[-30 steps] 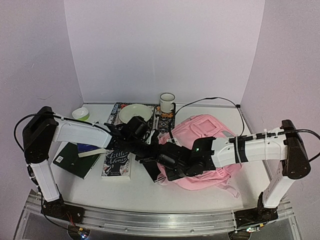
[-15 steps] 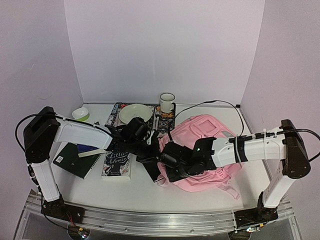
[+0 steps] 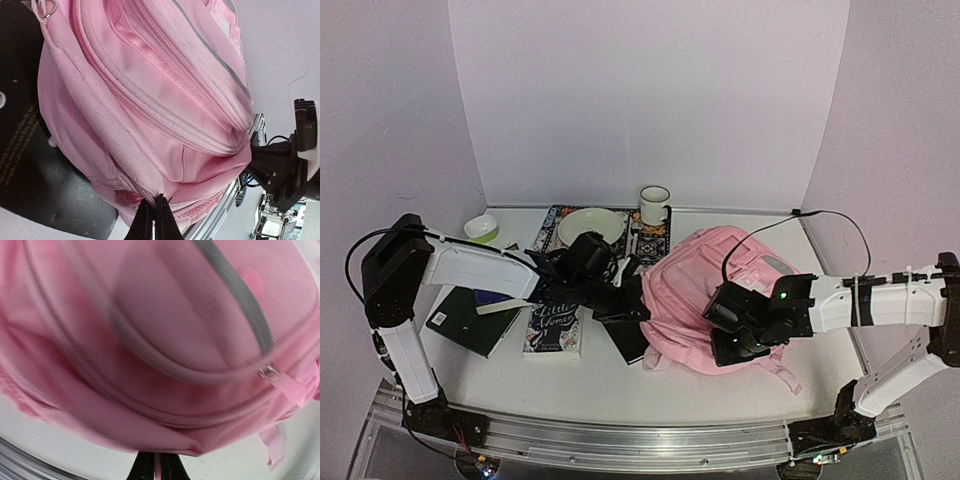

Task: Pack the student bag
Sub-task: Unzip the largest pocket of the student bag, then open the largest pocket of the student bag.

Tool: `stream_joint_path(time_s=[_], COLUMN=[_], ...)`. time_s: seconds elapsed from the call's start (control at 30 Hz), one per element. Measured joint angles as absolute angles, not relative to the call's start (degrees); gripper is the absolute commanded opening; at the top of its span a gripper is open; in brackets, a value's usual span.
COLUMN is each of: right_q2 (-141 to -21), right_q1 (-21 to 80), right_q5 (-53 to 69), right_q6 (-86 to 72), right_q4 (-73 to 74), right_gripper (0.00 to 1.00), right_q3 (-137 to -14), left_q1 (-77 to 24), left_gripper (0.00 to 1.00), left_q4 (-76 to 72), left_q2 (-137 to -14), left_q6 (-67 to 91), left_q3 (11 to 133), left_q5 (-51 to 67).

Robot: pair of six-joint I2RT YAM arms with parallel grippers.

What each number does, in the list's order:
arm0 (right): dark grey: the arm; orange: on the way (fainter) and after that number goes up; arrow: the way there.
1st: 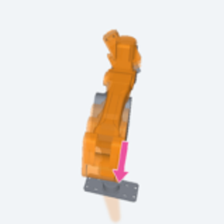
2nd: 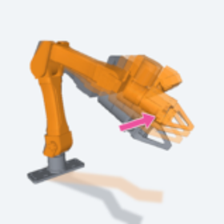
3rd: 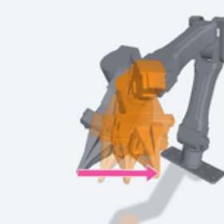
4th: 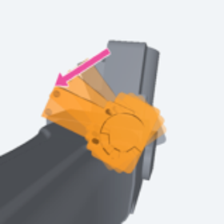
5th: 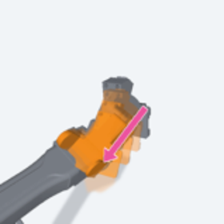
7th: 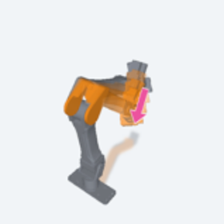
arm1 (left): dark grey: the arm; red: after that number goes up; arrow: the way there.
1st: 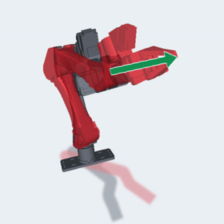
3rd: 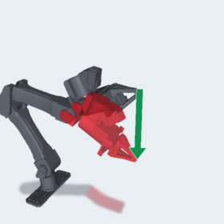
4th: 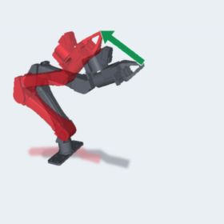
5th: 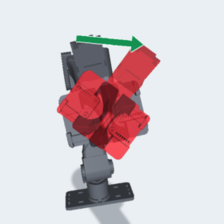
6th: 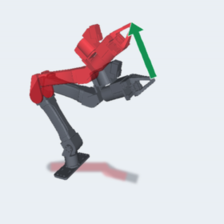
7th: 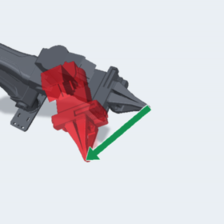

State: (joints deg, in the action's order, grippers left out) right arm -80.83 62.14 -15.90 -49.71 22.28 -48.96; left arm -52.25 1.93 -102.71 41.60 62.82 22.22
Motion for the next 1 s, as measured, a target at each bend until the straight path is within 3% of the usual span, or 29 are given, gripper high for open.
stream_joint_path(time_s=[0.23, 0.73, 0.8, 1.0], right_q2=[-79.13, -72.10, -72.10, -71.89], right_q1=[59.31, 50.88, 50.71, 50.49], right_q5=[-17.12, -21.64, -21.04, -19.19], right_q6=[-51.49, -55.82, -53.61, -44.65], right_q4=[30.02, 32.28, 31.28, 28.27], right_gripper=[0.00, 0.00, 0.07, 0.46], right_q3=[-47.00, -42.74, -42.57, -43.40], left_q1=[-45.99, -45.91, -46.27, -48.17], left_gripper=[0.00, 0.00, 0.00, 0.00], left_q4=[6.42, 10.64, 11.13, 12.14], left_q2=[-100.84, -96.15, -96.31, -98.45], left_q6=[37.30, 30.16, 29.90, 30.51], left_q3=[60.98, 59.40, 59.85, 64.02], left_q5=[21.19, 22.01, 22.14, 22.91])
